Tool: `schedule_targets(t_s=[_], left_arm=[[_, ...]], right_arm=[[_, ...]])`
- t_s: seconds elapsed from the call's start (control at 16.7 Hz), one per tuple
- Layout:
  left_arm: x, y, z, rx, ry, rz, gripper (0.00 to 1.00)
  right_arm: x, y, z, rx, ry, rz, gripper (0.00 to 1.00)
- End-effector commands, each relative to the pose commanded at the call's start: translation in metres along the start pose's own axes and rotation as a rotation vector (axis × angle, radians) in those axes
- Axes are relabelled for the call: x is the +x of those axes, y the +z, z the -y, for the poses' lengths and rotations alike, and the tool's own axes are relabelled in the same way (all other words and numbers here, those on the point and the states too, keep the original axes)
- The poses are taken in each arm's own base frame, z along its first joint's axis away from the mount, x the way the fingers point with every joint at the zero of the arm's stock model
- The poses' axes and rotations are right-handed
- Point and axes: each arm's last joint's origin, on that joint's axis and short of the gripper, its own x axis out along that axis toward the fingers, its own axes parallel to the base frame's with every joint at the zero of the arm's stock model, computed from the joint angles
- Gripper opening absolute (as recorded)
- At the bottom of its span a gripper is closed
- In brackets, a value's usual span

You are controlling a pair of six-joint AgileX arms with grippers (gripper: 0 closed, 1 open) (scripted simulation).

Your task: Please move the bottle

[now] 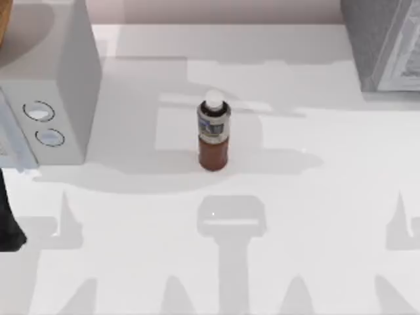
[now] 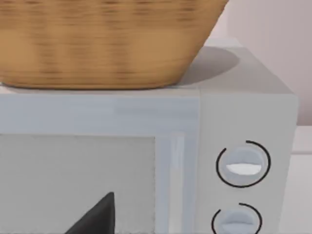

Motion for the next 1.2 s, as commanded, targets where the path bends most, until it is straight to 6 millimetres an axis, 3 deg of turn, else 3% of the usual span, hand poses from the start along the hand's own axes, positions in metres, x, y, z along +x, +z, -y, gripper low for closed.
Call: schedule_targets(t_s=[0.36,0.6,0.96,1.2], left_arm=[[0.0,0.0,0.0,0.0,0.0,0.0,1.0],[0.0,0.0,0.0,0.0,0.0,0.0,1.0],[0.0,0.0,0.0,0.0,0.0,0.0,1.0],[0.0,0.0,0.0,0.0,0.0,0.0,1.0]], right_arm=[[0.005,0.008,-0.003,0.0,0.034,0.001,1.0],[0.022,0.023,-0.011,-0.001,0.109,0.0,1.0],[0.072,0.039,-0.04,-0.003,0.278,0.0,1.0],[0.112,0.029,-0.071,-0.004,0.406,0.001,1.0]])
